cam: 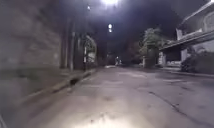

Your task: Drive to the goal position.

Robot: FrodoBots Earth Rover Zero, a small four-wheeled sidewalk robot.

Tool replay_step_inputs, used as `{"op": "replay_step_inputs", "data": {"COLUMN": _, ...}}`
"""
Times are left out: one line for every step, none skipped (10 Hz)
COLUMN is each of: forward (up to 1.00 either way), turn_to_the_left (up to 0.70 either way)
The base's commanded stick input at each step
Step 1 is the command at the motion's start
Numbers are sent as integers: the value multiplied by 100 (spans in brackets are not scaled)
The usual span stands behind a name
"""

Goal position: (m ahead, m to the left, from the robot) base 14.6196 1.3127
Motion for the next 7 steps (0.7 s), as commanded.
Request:
{"op": "replay_step_inputs", "data": {"forward": 50, "turn_to_the_left": 0}}
{"op": "replay_step_inputs", "data": {"forward": 50, "turn_to_the_left": 0}}
{"op": "replay_step_inputs", "data": {"forward": 50, "turn_to_the_left": 0}}
{"op": "replay_step_inputs", "data": {"forward": 50, "turn_to_the_left": 0}}
{"op": "replay_step_inputs", "data": {"forward": 50, "turn_to_the_left": 0}}
{"op": "replay_step_inputs", "data": {"forward": 50, "turn_to_the_left": 0}}
{"op": "replay_step_inputs", "data": {"forward": 50, "turn_to_the_left": -7}}
